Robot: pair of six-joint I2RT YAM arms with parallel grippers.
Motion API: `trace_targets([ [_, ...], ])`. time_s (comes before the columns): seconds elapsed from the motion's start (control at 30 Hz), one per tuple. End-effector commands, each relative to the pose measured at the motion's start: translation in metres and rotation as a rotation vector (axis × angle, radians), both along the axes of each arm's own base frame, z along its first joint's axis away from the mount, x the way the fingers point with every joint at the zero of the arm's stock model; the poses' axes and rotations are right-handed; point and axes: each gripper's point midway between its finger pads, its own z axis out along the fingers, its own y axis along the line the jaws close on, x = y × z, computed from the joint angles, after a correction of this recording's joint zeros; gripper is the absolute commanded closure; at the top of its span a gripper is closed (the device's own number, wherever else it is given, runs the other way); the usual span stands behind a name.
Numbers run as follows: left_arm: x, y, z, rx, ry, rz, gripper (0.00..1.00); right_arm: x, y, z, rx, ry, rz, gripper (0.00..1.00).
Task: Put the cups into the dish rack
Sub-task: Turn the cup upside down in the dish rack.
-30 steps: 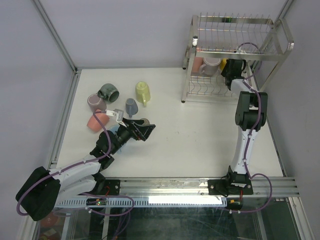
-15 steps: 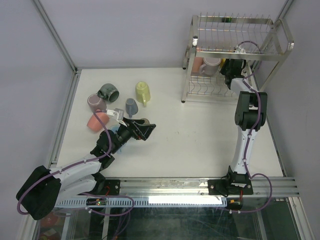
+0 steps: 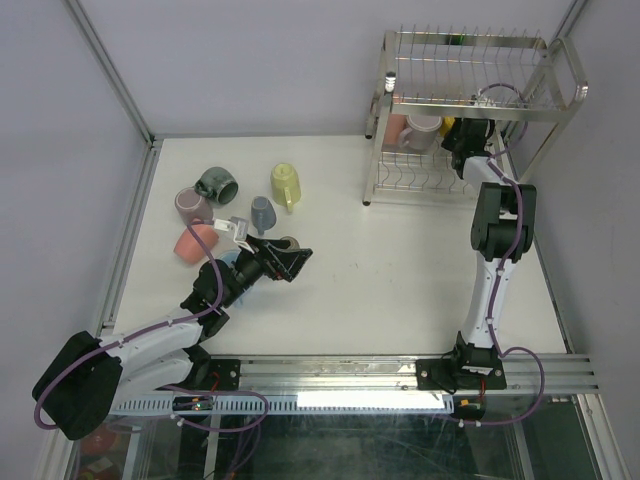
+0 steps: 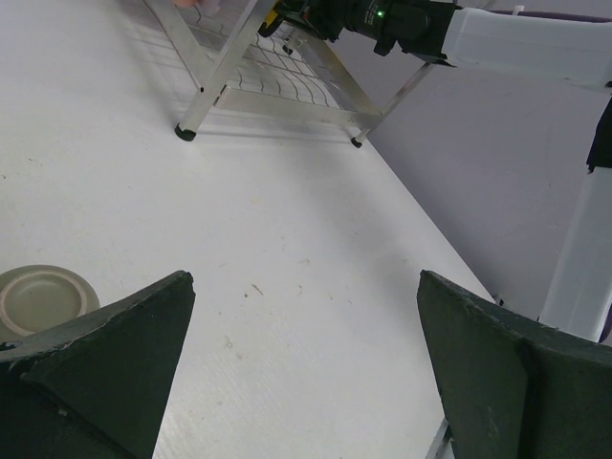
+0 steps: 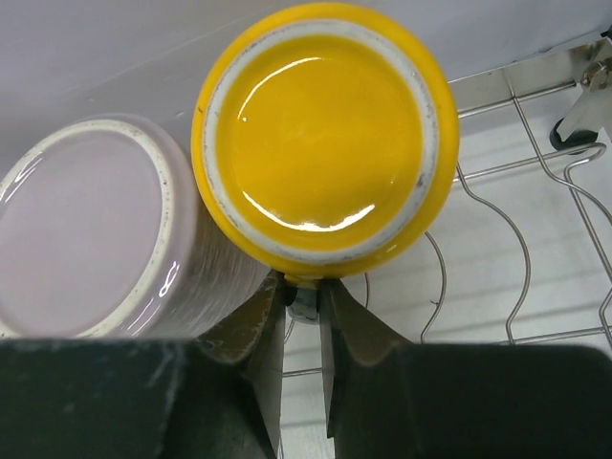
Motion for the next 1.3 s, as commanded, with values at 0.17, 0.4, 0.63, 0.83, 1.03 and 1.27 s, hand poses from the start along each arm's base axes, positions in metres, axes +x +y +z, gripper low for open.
trace_targets([
  [0.17,-0.001,-0.004,0.033,-0.061,-0.074,-0.02,0.01,-0.009,-0.005,0.085,0.041,-0.165,-0.063,0.86],
  [0.4,-0.003,-0.003,0.034,-0.066,-0.08,-0.023,0.01,-0.011,0.005,0.083,0.067,-0.159,-0.016,0.77],
  [0.63,-0.006,0.001,0.031,-0.066,-0.074,-0.013,0.01,-0.001,-0.002,0.071,0.043,-0.139,-0.025,0.61],
  [0.83,-0.006,0.003,0.03,-0.063,-0.074,-0.003,0.01,-0.004,-0.006,0.076,0.008,-0.151,-0.012,0.53],
  [1.03,-0.005,0.001,0.03,-0.064,-0.074,-0.012,0.01,-0.01,-0.014,0.085,-0.028,-0.174,-0.028,0.52],
  [1.27,-0.006,0.001,0.029,-0.066,-0.071,-0.017,0.01,-0.007,-0.013,0.084,0.007,-0.189,0.003,0.65],
])
